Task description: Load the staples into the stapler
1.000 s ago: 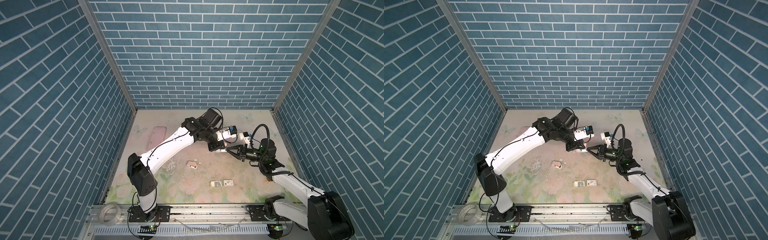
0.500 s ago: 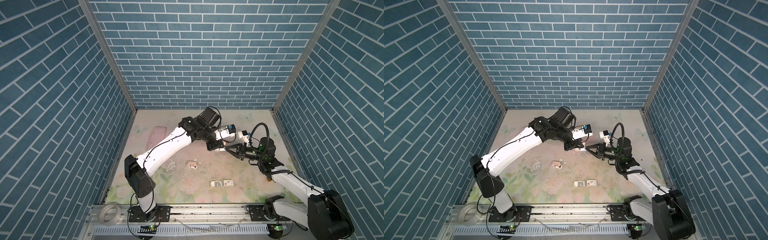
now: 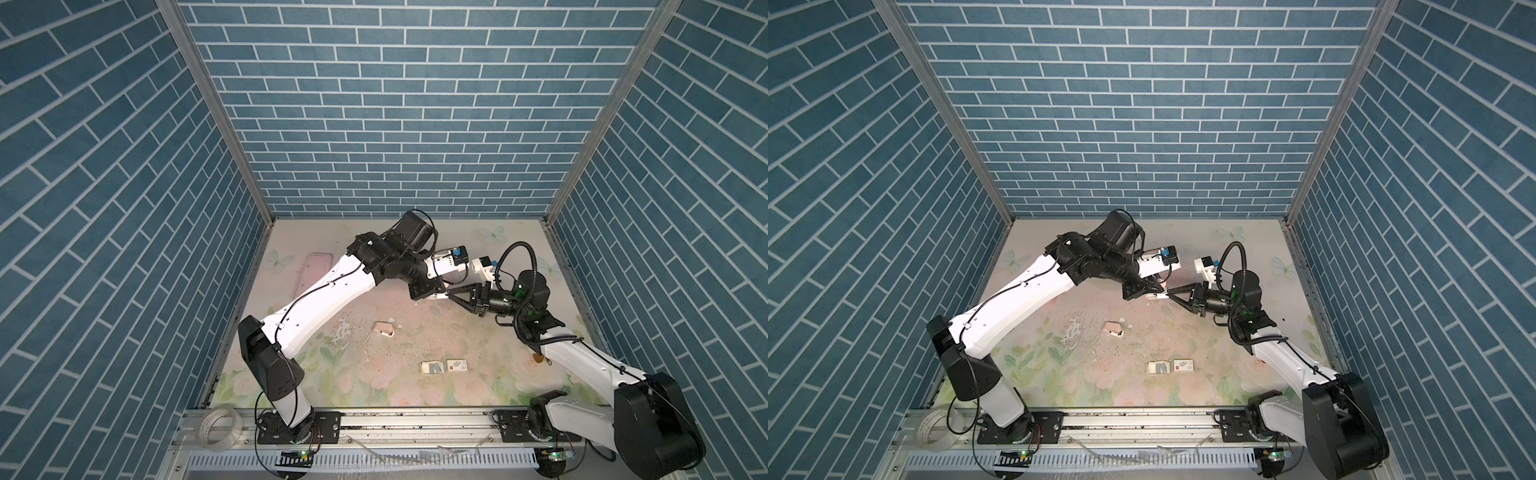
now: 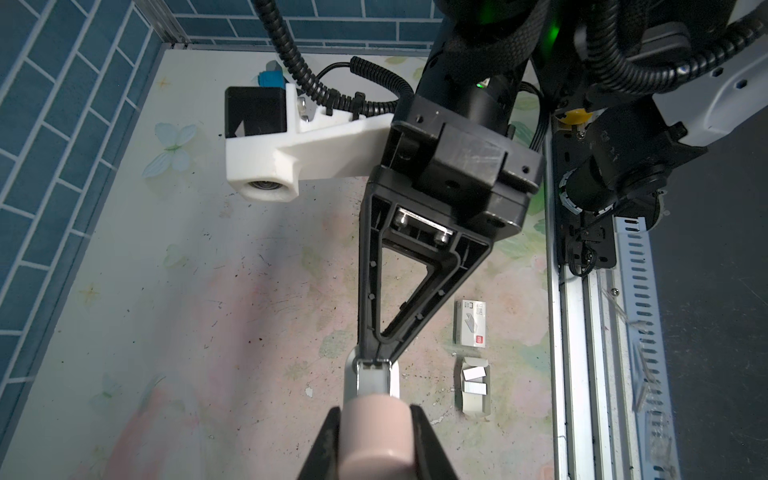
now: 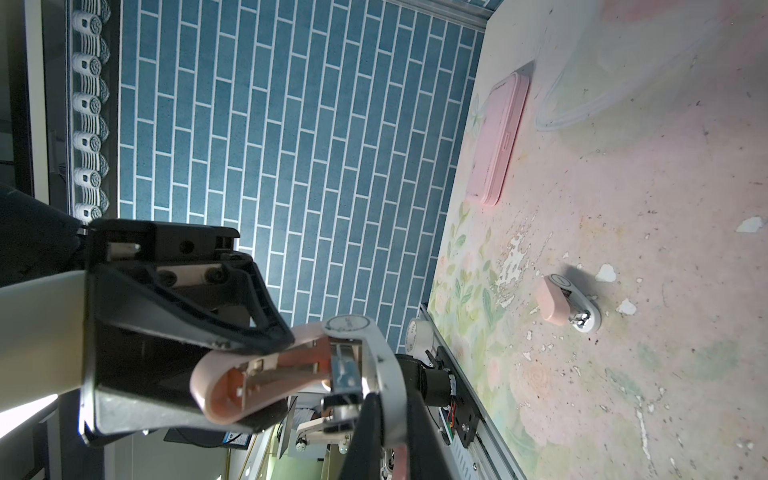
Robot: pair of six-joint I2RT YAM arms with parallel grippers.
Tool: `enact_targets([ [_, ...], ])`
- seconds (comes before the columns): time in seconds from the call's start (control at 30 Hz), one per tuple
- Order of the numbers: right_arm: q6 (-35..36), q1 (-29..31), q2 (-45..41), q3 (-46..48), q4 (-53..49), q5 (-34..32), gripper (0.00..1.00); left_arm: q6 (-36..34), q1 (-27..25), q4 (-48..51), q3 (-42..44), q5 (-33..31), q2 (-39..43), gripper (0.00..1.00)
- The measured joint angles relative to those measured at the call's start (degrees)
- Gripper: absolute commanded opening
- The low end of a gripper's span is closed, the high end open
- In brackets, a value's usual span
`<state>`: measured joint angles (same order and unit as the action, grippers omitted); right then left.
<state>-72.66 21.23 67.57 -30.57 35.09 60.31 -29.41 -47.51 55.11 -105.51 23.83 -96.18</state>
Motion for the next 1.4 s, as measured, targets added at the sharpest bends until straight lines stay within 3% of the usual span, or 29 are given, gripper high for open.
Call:
enact_targets([
  [1.4,-0.6,2.5,15.4,-11.3,3.5,15.0,0.00,-1.6,1.0,1.2,2.7,-1.7,5.7,0.00],
])
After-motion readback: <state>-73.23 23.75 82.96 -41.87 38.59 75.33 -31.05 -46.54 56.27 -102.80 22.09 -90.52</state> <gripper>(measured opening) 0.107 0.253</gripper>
